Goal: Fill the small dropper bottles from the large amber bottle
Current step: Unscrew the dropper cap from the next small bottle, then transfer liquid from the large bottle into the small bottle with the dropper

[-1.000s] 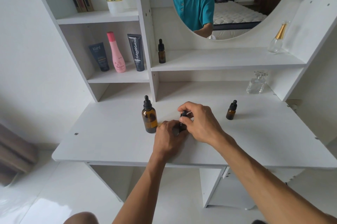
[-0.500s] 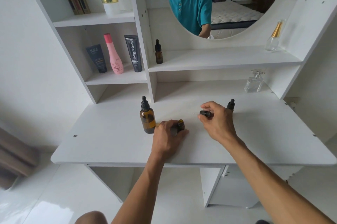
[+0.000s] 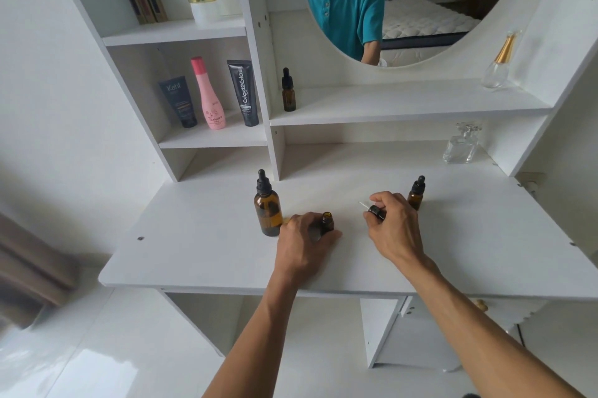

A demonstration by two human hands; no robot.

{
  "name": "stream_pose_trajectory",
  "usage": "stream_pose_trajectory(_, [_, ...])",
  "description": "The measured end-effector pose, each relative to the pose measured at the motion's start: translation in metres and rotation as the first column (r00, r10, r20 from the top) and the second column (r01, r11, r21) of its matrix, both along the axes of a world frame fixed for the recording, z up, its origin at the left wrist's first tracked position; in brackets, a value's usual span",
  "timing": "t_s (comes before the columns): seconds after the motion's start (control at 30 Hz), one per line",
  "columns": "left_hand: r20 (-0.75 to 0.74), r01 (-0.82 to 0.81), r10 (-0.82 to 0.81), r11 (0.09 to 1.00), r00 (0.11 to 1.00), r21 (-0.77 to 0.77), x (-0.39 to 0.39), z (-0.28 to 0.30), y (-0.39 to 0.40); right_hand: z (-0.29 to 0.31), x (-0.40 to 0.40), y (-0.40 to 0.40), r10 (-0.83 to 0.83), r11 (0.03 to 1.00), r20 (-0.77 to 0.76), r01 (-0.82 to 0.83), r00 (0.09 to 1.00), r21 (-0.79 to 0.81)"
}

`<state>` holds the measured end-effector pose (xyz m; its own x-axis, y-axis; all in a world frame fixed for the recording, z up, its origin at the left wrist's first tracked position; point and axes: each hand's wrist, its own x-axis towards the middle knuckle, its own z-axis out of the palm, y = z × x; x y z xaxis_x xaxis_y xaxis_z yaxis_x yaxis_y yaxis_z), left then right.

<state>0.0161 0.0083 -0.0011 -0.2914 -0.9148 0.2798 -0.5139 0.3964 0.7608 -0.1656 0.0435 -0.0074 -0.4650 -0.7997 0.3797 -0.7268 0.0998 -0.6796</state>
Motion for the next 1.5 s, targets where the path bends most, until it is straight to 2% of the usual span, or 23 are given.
stream_pose_trajectory(0.33, [-0.002, 0.013, -0.013, 1.000, 1.000, -0.008, 0.001, 0.004, 0.002, -0.002, -0.001, 0.002, 0.008, 1.000, 0.019, -0.009, 1.000, 0.013])
stream_pose_trajectory(0.73, [0.008, -0.053, 0.052, 0.985, 0.999, 0.162, 0.007, 0.004, 0.005, 0.001, 0.001, 0.010, 0.047, 0.999, 0.053, -0.046, 0.998, -0.005])
stream_pose_trajectory(0.83, [0.005, -0.082, 0.082, 0.983, 0.997, 0.165, 0.015, 0.002, 0.014, 0.003, 0.002, 0.012, 0.052, 0.999, 0.063, -0.052, 0.997, 0.000])
stream_pose_trajectory(0.9, [-0.025, -0.122, 0.126, 0.983, 0.992, 0.141, 0.022, 0.001, 0.020, 0.004, 0.005, 0.014, 0.052, 0.997, 0.022, -0.051, 0.998, -0.054])
stream_pose_trajectory(1.0, [-0.066, -0.186, 0.193, 0.977, 0.979, 0.108, 0.031, 0.001, 0.027, 0.016, 0.017, 0.015, 0.020, 0.970, -0.079, -0.039, 0.997, -0.238])
stream_pose_trajectory(1.1, [-0.134, -0.307, 0.322, 0.944, 0.937, 0.119, 0.038, 0.003, 0.026, 0.041, 0.036, 0.007, 0.063, 0.935, -0.088, -0.089, 0.994, -0.343])
stream_pose_trajectory(1.2, [-0.227, -0.449, 0.465, 0.885, 0.855, 0.122, 0.044, 0.005, 0.020, 0.064, 0.062, -0.005, 0.183, 0.928, -0.017, -0.178, 0.983, -0.327])
stream_pose_trajectory(1.3, [-0.245, -0.535, 0.543, 0.838, 0.803, 0.104, 0.050, 0.008, 0.010, 0.082, 0.089, -0.019, 0.317, 0.921, 0.082, -0.286, 0.945, -0.263])
stream_pose_trajectory(1.37, [-0.269, -0.520, 0.521, 0.850, 0.810, 0.081, 0.053, 0.008, 0.002, 0.090, 0.104, -0.029, 0.379, 0.916, 0.110, -0.355, 0.919, -0.185])
stream_pose_trajectory(1.5, [-0.313, -0.388, 0.401, 0.915, 0.861, 0.106, 0.052, 0.008, -0.013, 0.096, 0.122, -0.046, 0.418, 0.908, 0.160, -0.414, 0.894, -0.056])
